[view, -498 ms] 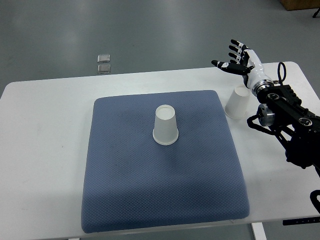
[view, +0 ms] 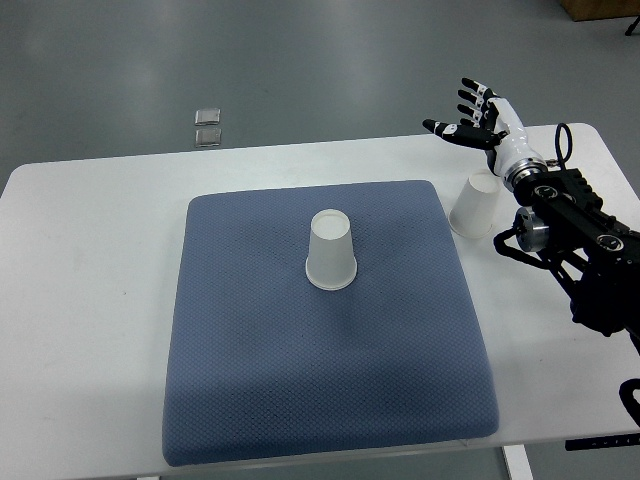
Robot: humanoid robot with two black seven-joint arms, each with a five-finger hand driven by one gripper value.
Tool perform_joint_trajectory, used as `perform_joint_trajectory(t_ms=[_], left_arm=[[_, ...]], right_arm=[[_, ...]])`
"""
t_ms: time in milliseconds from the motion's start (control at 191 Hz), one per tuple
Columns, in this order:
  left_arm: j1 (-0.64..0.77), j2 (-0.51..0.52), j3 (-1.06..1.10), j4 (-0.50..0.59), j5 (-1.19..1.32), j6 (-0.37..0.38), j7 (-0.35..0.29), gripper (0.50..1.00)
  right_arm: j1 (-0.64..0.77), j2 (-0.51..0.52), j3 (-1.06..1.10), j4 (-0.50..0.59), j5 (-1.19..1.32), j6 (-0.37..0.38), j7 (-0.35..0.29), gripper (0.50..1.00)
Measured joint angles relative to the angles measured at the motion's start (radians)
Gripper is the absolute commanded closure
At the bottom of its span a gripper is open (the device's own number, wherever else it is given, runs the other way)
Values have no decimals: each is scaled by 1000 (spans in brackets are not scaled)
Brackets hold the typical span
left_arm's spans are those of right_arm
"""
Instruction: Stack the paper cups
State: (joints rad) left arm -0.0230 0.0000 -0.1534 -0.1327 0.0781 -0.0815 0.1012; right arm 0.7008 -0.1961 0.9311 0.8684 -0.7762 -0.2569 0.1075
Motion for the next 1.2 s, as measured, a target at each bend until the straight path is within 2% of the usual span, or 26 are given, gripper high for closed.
perform_joint_trajectory(t_ms=[860, 1201], left_arm=[[0, 0, 0, -1, 0, 0, 0, 500], [0, 0, 0, -1, 0, 0, 0, 500]], right_arm=[[1, 3, 6, 3, 2, -6, 15, 576], [2, 15, 8, 6, 0, -10, 47, 574]])
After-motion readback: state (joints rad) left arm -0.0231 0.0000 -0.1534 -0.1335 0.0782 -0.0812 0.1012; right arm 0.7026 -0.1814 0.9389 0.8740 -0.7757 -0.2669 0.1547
